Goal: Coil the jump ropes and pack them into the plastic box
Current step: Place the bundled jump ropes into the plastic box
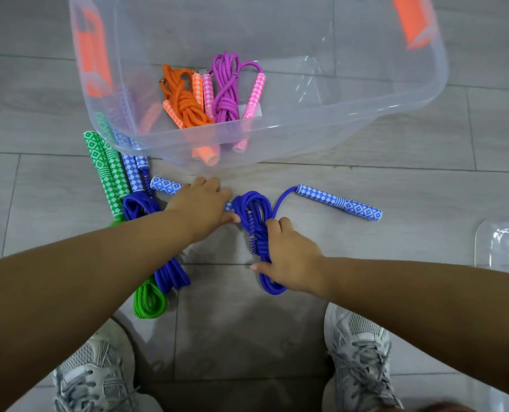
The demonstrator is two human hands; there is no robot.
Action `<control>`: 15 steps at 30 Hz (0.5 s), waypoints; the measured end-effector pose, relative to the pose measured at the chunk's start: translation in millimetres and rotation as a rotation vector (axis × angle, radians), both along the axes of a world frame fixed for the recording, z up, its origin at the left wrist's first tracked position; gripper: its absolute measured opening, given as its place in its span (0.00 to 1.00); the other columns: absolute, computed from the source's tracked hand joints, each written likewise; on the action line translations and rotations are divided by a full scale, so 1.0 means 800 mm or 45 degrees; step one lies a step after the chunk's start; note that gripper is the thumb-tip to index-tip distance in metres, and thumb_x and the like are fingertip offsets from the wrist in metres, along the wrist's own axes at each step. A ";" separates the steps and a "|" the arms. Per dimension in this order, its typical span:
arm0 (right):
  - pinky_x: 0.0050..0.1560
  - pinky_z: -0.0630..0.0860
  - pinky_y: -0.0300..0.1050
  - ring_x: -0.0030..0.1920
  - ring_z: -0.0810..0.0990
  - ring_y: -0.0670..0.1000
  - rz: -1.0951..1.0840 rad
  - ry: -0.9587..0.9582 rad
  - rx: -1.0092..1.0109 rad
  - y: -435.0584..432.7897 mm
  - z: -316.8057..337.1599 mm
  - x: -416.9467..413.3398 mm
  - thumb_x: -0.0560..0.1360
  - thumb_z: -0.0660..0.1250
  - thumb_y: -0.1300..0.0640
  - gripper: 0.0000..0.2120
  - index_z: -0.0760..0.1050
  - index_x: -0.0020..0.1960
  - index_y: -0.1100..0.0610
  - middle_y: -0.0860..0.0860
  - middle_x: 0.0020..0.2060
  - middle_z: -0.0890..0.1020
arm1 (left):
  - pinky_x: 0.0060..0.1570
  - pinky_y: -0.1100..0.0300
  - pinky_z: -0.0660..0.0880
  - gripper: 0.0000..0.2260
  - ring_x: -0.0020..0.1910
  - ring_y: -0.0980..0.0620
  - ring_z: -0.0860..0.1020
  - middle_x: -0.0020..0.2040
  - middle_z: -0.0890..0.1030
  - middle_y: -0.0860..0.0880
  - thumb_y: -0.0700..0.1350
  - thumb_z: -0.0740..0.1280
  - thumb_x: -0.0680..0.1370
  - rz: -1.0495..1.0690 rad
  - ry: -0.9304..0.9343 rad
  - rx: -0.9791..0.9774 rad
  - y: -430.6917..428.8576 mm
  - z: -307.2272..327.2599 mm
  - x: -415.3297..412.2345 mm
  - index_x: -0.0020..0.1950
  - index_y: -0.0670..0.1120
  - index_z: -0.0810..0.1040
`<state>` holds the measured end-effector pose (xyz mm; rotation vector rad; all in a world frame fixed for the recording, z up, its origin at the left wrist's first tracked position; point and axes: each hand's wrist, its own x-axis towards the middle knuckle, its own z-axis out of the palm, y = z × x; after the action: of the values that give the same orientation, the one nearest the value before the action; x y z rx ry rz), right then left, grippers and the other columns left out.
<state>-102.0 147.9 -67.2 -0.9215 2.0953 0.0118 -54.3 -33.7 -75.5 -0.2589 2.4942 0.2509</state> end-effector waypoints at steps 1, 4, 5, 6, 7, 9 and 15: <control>0.42 0.71 0.47 0.51 0.76 0.58 -0.026 0.004 0.014 0.000 -0.003 0.000 0.73 0.68 0.46 0.31 0.58 0.67 0.58 0.56 0.60 0.66 | 0.61 0.50 0.65 0.24 0.63 0.43 0.66 0.63 0.69 0.45 0.61 0.58 0.77 0.011 0.003 0.005 0.002 -0.001 -0.002 0.67 0.47 0.68; 0.40 0.71 0.49 0.46 0.77 0.60 -0.099 -0.020 0.027 0.004 -0.007 -0.009 0.74 0.65 0.59 0.26 0.57 0.67 0.57 0.58 0.59 0.67 | 0.60 0.50 0.66 0.18 0.62 0.43 0.68 0.62 0.69 0.46 0.55 0.59 0.79 -0.073 -0.012 -0.048 -0.001 -0.005 -0.004 0.66 0.48 0.69; 0.40 0.71 0.49 0.46 0.77 0.61 -0.098 -0.023 0.027 0.007 -0.007 -0.014 0.74 0.64 0.60 0.26 0.57 0.67 0.57 0.58 0.59 0.67 | 0.59 0.50 0.66 0.17 0.62 0.44 0.68 0.62 0.70 0.46 0.53 0.59 0.80 -0.116 -0.031 -0.063 -0.003 -0.007 -0.003 0.66 0.49 0.69; 0.40 0.71 0.49 0.46 0.77 0.62 -0.083 -0.013 0.027 0.010 -0.006 -0.019 0.74 0.63 0.61 0.26 0.56 0.68 0.56 0.58 0.59 0.68 | 0.58 0.51 0.66 0.16 0.62 0.44 0.69 0.62 0.70 0.46 0.52 0.58 0.80 -0.149 -0.054 -0.069 -0.004 -0.009 -0.001 0.67 0.49 0.69; 0.40 0.70 0.50 0.46 0.77 0.62 -0.062 0.008 0.027 0.013 -0.005 -0.025 0.74 0.62 0.62 0.26 0.56 0.69 0.56 0.58 0.59 0.68 | 0.58 0.51 0.66 0.16 0.62 0.44 0.69 0.62 0.70 0.47 0.51 0.58 0.80 -0.168 -0.074 -0.071 -0.006 -0.010 0.000 0.67 0.49 0.69; 0.40 0.70 0.50 0.46 0.76 0.63 -0.041 0.046 0.030 0.019 -0.004 -0.037 0.74 0.61 0.62 0.27 0.56 0.69 0.54 0.58 0.59 0.68 | 0.57 0.52 0.67 0.15 0.62 0.44 0.69 0.62 0.71 0.47 0.50 0.58 0.80 -0.183 -0.076 -0.069 -0.008 -0.009 -0.002 0.67 0.49 0.70; 0.49 0.76 0.52 0.49 0.77 0.59 -0.227 0.024 -0.030 0.033 -0.004 -0.060 0.75 0.62 0.62 0.26 0.58 0.70 0.53 0.56 0.60 0.70 | 0.55 0.54 0.67 0.14 0.65 0.45 0.67 0.59 0.75 0.48 0.54 0.60 0.79 -0.069 0.027 -0.096 -0.006 0.005 -0.030 0.61 0.51 0.76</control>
<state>-149.8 174.0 -70.2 -0.7482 2.1924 -0.0967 -78.2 -38.4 -71.2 -0.2204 2.5308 0.1381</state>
